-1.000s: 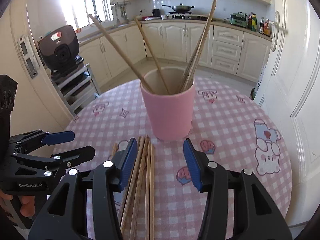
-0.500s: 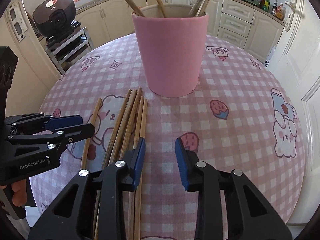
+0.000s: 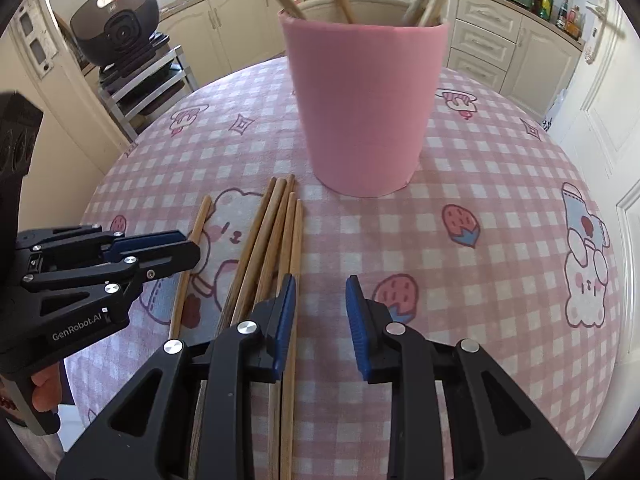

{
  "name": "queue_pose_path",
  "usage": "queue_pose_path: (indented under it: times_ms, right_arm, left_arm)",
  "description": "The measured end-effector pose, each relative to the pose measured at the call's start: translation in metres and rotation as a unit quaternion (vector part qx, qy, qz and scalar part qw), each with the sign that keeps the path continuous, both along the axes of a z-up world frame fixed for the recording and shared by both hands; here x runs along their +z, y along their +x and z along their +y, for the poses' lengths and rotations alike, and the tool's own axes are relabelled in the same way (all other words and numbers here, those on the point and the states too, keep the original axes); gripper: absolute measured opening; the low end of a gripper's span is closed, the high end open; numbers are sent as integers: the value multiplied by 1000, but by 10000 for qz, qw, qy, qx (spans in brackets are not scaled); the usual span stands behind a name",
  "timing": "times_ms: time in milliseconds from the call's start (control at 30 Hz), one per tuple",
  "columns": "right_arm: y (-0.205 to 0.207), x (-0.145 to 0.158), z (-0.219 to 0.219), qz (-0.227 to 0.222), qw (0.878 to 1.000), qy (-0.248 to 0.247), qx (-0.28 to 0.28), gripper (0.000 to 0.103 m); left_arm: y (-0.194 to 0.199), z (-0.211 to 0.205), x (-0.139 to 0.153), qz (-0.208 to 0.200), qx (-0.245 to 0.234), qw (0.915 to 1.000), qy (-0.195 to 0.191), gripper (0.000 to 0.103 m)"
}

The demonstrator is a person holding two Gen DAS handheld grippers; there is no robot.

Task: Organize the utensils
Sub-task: 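Move both tools down to the remaining chopsticks beside the cup, then close the left tool on a chopstick while the right tool grasps another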

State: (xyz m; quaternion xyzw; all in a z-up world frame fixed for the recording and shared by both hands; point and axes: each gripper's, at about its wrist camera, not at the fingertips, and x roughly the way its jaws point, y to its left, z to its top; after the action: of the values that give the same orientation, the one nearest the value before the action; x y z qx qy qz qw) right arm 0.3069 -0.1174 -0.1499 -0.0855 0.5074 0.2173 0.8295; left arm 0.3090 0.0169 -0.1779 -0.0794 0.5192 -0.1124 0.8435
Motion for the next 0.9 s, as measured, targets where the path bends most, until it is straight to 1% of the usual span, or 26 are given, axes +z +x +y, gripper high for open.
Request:
queue_pose_path:
  times_ms: [67,200,333,433,900]
  right_arm:
    - [1,0,1,31,10000,-4,8,23]
    - [3,0,6,78,9999,-85,43,23]
    - [6,-4,15,213,9996,-150,118,22]
    - [8,-5,23,158,9992,-327,144,21]
    - [27,-8,40,240,9979,-558,212,18]
  left_arm:
    - [0,-2,0,-23,-15,10000,48,12]
    - [4,-4,0,20,-25,10000,1,11]
    - [5,-8,0,52,-84,9999,140,11]
    - [8,-9,-1,82,-110,9998,165,11]
    - [24,-6,-4,182,-162,9997,44,11]
